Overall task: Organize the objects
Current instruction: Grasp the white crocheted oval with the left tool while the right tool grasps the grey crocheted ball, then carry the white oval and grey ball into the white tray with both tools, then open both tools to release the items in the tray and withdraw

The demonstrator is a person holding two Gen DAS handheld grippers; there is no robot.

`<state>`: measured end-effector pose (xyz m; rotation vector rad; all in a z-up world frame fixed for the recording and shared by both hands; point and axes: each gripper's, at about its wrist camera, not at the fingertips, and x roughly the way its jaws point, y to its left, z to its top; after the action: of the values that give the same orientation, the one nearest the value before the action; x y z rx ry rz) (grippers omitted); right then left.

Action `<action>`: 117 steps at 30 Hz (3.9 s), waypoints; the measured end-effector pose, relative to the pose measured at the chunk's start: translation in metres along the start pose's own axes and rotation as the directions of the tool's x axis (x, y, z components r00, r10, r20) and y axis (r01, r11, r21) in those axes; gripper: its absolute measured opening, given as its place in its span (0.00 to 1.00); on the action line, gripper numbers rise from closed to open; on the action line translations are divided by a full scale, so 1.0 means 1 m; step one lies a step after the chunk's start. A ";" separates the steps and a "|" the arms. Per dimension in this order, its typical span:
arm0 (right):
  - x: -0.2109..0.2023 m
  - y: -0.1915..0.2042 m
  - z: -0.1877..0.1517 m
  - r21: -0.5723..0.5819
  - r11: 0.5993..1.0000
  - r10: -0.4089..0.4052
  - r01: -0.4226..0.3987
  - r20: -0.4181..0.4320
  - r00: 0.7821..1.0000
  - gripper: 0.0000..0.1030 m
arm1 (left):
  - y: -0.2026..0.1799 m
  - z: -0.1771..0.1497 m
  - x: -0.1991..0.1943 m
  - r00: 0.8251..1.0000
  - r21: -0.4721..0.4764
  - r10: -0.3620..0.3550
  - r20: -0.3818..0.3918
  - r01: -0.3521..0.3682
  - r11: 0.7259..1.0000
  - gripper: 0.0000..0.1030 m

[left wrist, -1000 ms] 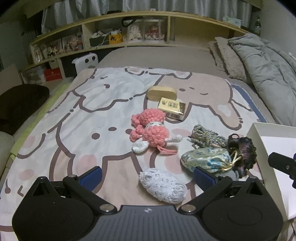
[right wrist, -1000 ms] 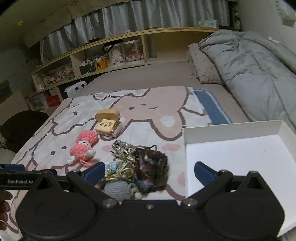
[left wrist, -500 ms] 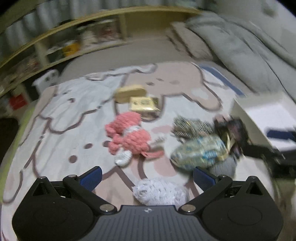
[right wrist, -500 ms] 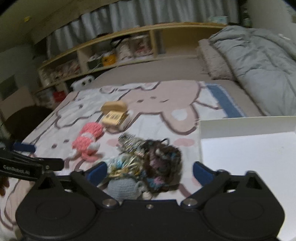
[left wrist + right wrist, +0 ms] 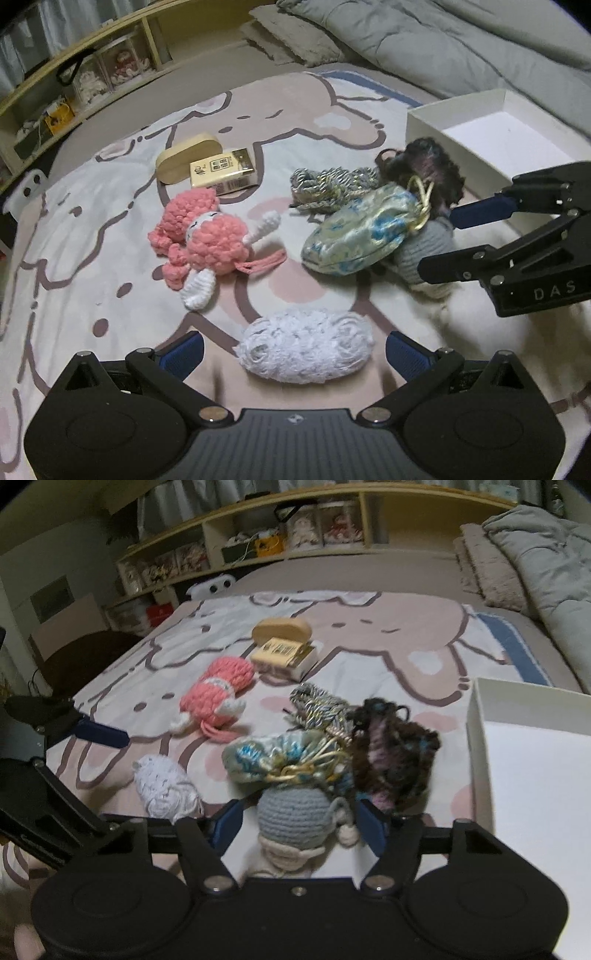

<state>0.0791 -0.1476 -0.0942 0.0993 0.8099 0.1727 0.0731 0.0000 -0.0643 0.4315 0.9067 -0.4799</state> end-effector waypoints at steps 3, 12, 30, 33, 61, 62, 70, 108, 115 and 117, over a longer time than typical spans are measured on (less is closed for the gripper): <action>0.008 0.001 0.001 0.014 1.000 0.009 -0.008 -0.023 1.000 0.56 | 0.001 0.000 0.005 1.000 -0.007 -0.015 -0.007 0.014 1.000 1.00; 0.018 -0.001 0.004 0.065 0.998 -0.004 0.008 -0.058 0.998 0.48 | 0.002 0.002 0.015 0.999 -0.055 -0.037 -0.035 0.035 0.998 0.85; -0.049 0.000 0.023 0.112 0.992 0.051 -0.055 0.043 0.998 0.47 | 0.022 0.017 -0.025 0.998 -0.285 0.020 0.068 0.000 0.959 0.75; -0.065 -0.009 0.032 0.136 0.989 0.044 -0.058 0.101 0.994 0.47 | 0.022 0.022 -0.038 0.993 -0.331 0.046 0.105 -0.009 0.943 0.75; -0.109 -0.164 0.081 0.437 0.887 -0.272 0.151 0.228 0.935 0.47 | -0.078 0.156 -0.031 0.947 -0.259 0.004 0.321 0.084 0.962 0.75; -0.108 -0.171 0.078 0.447 0.880 -0.281 0.160 0.218 0.935 0.47 | -0.084 0.160 -0.025 0.948 -0.248 -0.011 0.318 0.095 0.964 0.75; -0.099 -0.212 0.060 0.511 0.831 -0.334 0.220 0.143 0.932 0.47 | -0.122 0.180 0.023 0.967 -0.299 -0.091 0.237 0.162 0.940 0.75; -0.099 -0.236 0.039 0.487 0.806 -0.392 0.337 0.011 0.920 0.68 | -0.151 0.187 0.038 0.982 -0.306 -0.079 0.171 0.129 0.943 0.94; -0.130 -0.218 0.038 0.460 0.810 -0.432 0.364 0.048 0.900 0.75 | -0.149 0.183 0.019 0.981 -0.299 -0.079 0.175 0.130 0.945 0.94; -0.135 -0.217 0.036 0.463 0.802 -0.444 0.377 0.039 0.895 0.75 | -0.148 0.180 0.013 0.981 -0.299 -0.083 0.173 0.133 0.945 0.94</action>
<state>0.0387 -0.3874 -0.0074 0.3613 0.6931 -0.4385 0.1113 -0.2211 0.0011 0.0552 0.8368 -0.4560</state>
